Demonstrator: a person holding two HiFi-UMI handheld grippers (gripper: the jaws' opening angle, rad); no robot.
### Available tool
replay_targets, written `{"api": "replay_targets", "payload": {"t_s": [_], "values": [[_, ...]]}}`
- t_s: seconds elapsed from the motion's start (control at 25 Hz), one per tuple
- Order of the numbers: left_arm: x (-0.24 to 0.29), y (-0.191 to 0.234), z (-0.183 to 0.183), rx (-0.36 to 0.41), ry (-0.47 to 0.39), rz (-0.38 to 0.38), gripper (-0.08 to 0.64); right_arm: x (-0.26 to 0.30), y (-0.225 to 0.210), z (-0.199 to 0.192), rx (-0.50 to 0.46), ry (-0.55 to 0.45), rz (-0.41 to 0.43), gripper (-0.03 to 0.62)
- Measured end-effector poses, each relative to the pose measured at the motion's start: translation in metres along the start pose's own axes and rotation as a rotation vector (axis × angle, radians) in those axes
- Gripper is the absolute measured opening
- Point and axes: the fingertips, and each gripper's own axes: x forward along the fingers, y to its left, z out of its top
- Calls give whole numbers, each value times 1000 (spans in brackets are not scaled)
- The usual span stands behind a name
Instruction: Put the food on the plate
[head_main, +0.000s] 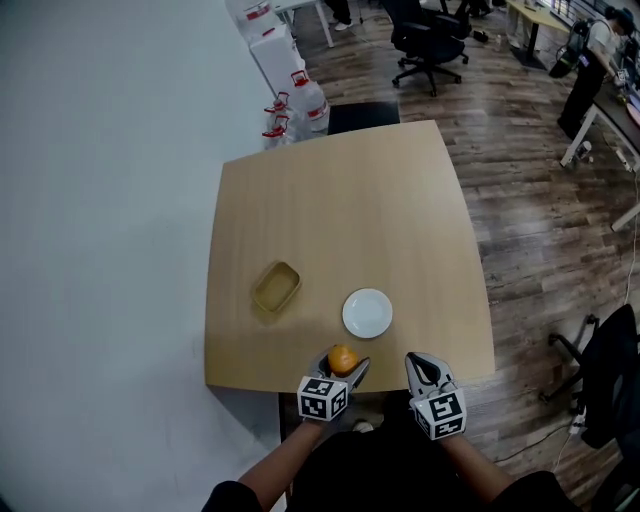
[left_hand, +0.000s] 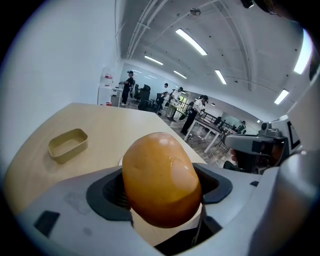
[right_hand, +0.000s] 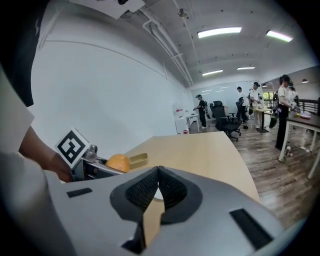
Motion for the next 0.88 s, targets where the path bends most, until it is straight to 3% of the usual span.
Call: {"api": "replay_targets", "payload": {"t_s": [0.36, 0.6, 0.88], "values": [[93, 29, -1, 10, 127, 56, 345, 24, -40, -3, 4, 51, 51, 60], [130, 53, -19, -69, 221, 102, 345, 23, -53, -5, 29, 64, 43, 60], [164, 60, -43, 60, 377, 104, 345, 20, -57, -9, 20, 51, 63, 60]]}}
